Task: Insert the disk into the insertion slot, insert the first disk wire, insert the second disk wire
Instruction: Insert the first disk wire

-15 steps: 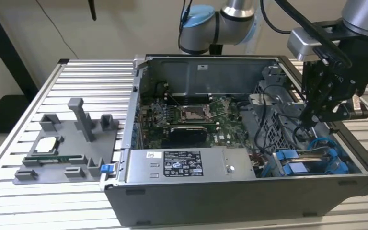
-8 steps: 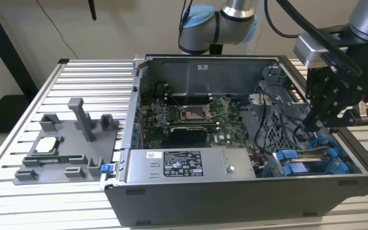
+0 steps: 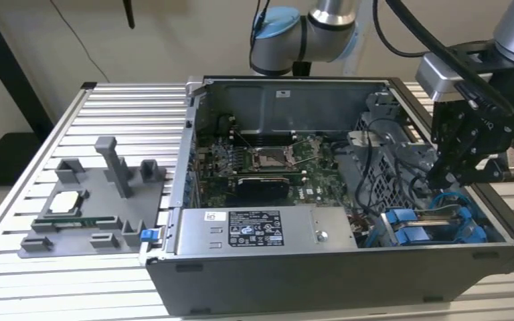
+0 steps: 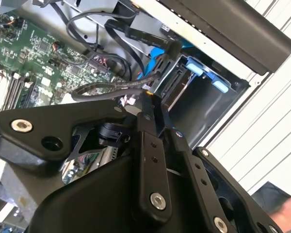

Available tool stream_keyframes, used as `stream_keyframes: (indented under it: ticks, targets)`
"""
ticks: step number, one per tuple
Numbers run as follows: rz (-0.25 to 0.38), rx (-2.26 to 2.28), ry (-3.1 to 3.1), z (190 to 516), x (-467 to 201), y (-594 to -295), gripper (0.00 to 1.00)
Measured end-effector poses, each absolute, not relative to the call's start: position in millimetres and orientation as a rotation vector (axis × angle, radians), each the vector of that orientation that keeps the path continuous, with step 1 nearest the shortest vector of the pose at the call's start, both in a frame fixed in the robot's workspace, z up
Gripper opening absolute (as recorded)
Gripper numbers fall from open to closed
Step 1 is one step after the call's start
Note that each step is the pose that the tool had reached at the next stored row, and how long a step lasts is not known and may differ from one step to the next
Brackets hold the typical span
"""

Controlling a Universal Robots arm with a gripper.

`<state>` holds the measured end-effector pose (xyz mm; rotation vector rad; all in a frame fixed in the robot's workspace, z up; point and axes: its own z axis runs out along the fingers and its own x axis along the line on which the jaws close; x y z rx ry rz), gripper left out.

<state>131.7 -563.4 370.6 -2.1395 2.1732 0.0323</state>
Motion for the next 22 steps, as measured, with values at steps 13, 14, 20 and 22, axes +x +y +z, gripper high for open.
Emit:
stream_keyframes:
  ticks: [13, 14, 20, 22]
  targets:
    - [0.032, -2.140, 2.173, 357.6, 141.4, -571.2, 0.00]
    - [0.032, -2.140, 2.173, 356.5, 141.9, -571.5, 0.00]
    - [0.032, -2.140, 2.174, 354.0, 143.7, -571.9, 0.00]
    - [0.032, -2.140, 2.173, 353.8, 143.8, -571.9, 0.00]
